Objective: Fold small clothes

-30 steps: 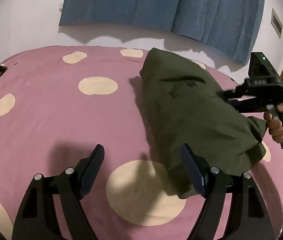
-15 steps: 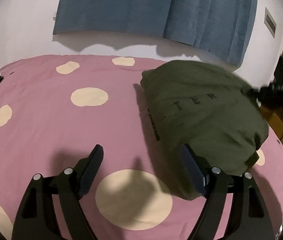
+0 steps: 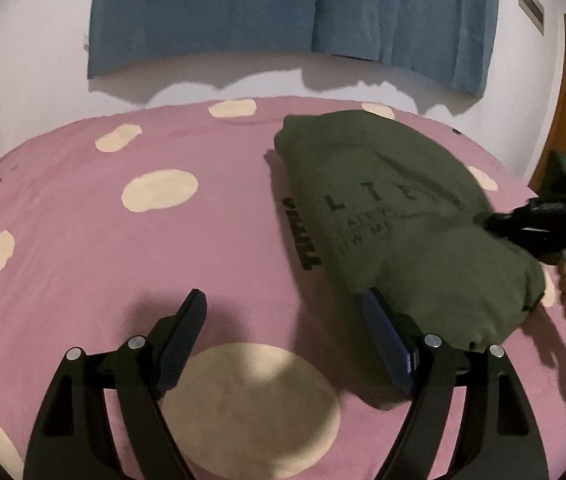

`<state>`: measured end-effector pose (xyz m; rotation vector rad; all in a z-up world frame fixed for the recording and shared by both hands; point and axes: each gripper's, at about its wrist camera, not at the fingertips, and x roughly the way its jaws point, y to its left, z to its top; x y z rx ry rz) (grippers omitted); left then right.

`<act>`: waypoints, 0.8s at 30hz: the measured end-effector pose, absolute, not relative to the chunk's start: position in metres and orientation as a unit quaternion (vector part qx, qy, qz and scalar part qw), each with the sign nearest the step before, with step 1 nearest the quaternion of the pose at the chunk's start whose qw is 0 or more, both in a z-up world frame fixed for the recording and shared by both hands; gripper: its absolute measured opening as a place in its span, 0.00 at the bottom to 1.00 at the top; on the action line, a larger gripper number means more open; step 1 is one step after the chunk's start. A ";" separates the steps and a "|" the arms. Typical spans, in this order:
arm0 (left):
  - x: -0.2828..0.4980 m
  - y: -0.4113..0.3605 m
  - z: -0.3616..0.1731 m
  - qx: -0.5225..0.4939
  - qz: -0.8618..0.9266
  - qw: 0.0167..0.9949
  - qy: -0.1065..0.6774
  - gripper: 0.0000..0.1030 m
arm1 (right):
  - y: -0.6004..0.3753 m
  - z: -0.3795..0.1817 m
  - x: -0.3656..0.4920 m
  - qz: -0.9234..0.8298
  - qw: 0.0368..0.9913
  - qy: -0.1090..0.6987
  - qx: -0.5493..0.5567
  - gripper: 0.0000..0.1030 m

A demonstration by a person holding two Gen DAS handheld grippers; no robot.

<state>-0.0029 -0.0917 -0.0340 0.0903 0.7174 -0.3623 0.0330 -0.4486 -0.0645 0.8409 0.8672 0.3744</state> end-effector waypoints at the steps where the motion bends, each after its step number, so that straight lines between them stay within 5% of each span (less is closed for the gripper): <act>1: -0.003 -0.092 -0.034 0.047 -0.173 0.920 0.347 0.77 | -0.453 -0.060 0.028 0.178 0.806 0.398 0.399 0.14; 2: -0.002 -0.092 -0.035 0.048 -0.172 0.921 0.347 0.77 | -0.458 -0.054 0.021 0.181 0.808 0.386 0.407 0.20; 4: -0.002 -0.091 -0.036 0.044 -0.174 0.920 0.349 0.77 | -0.471 -0.046 0.010 0.172 0.811 0.367 0.421 0.64; 24: -0.001 -0.091 -0.039 0.029 -0.174 0.919 0.352 0.77 | -0.465 -0.057 0.027 0.228 0.779 0.418 0.407 0.70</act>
